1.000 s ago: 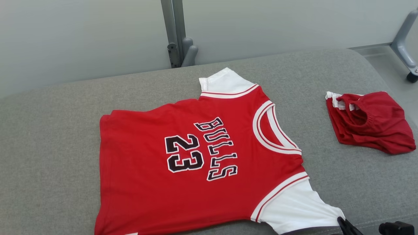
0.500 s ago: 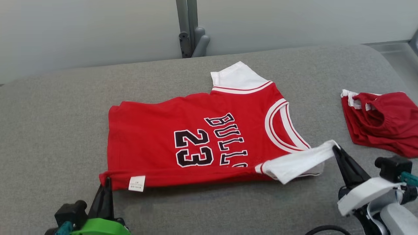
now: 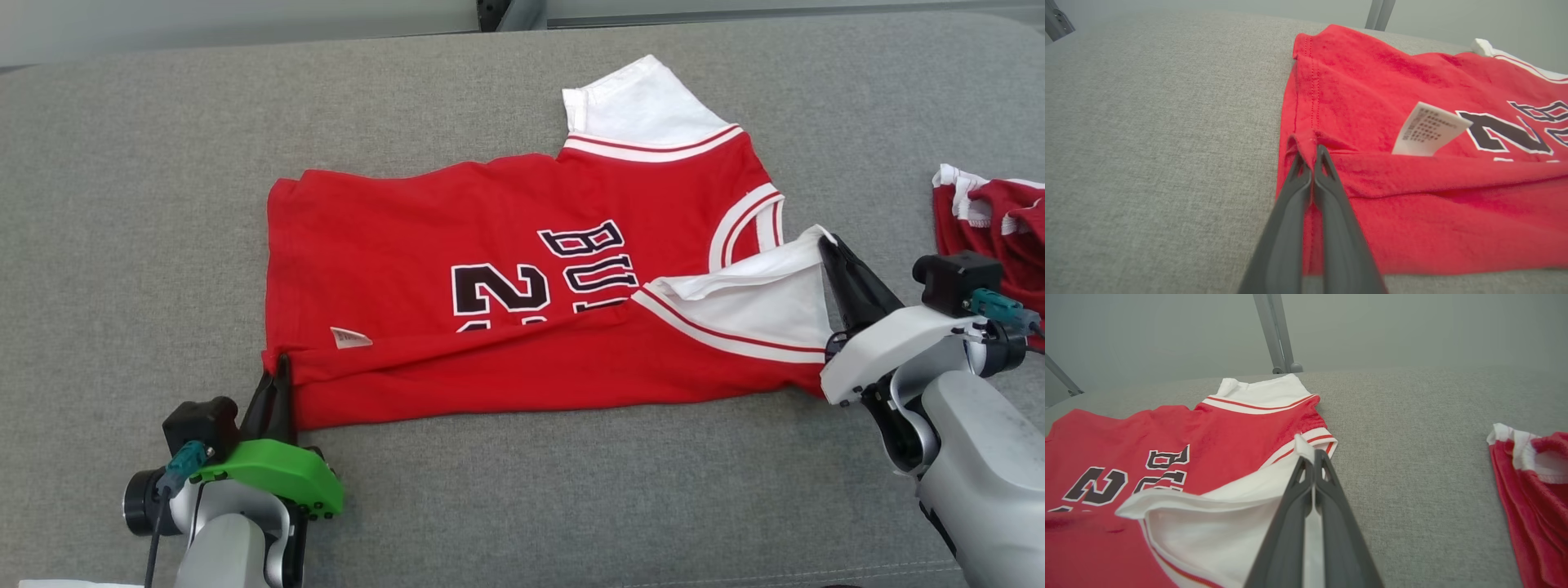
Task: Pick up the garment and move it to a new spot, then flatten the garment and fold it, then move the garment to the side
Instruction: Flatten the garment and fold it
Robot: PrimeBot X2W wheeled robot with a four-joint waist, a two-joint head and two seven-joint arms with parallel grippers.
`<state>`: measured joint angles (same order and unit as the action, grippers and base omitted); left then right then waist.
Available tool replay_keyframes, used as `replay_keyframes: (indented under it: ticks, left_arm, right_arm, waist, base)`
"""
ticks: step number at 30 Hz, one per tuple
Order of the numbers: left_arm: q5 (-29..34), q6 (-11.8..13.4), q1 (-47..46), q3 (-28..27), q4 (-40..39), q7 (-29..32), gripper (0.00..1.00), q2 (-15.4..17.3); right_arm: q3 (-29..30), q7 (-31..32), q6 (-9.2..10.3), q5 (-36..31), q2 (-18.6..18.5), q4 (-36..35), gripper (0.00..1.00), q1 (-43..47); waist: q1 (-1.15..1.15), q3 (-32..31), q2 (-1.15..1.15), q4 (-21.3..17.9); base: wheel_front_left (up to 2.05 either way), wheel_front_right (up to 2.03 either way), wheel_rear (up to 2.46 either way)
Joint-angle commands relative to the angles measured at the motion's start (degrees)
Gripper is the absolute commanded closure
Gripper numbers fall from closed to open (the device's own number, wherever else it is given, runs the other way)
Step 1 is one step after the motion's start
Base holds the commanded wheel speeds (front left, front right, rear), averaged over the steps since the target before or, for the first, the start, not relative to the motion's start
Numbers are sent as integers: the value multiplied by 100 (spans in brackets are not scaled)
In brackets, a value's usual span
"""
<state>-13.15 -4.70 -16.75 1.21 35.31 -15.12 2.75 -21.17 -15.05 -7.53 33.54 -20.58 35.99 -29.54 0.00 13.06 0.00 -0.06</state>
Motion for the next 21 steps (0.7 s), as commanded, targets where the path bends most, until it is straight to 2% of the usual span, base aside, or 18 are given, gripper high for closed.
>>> replay_keyframes:
  ticks: [1, 3, 4, 5, 6, 7, 8, 15, 21]
  left_arm:
    - [-14, 28, -113, 2, 3, 1, 100, 30]
    - [-101, 5, -168, 55, 57, 1, 100, 30]
    - [-183, -33, -207, 97, 57, 1, 92, 31]
    - [-192, -35, -232, 137, 73, 1, 66, 30]
    - [-232, -24, -247, 134, 52, 1, 27, 30]
    - [-258, 9, -257, 114, 13, 1, 0, 33]
    - [-258, 25, -251, 117, -20, 1, 0, 30]
    - [-311, 268, 211, -24, -651, 2, 0, 28]
    - [-345, 320, 681, 17, -891, 1, 0, 29]
  right_arm:
    - [24, -15, 9, -48, -5, 36, 100, -56]
    - [14, -15, 9, -44, 28, 157, 100, -122]
    - [-19, -15, 9, -52, 35, 221, 100, -165]
    - [-16, -15, 9, -49, 41, 267, 100, -212]
    - [20, -14, 9, 0, 58, 331, 85, -241]
    - [71, -15, 9, 17, 73, 370, 9, -270]
    - [167, -15, 9, 15, 91, 359, 0, -305]
    - [860, -14, 9, -259, 236, -149, 0, 244]
    - [789, -15, 9, -97, 243, -491, 0, 1065]
  waist:
    - [0, 67, 0, 40]
    - [0, 102, 0, 54]
    - [0, 120, 0, 60]
    - [0, 133, 0, 64]
    - [0, 141, 0, 68]
    - [0, 151, 0, 67]
    - [0, 159, 0, 61]
    - [0, 88, 0, 37]
    - [0, 23, 0, 14]
  base:
    - [0, 0, 0]
    - [0, 0, 0]
    - [0, 0, 0]
    - [0, 0, 0]
    - [0, 0, 0]
    - [0, 0, 0]
    - [0, 0, 0]
    - [0, 0, 0]
    - [0, 0, 0]
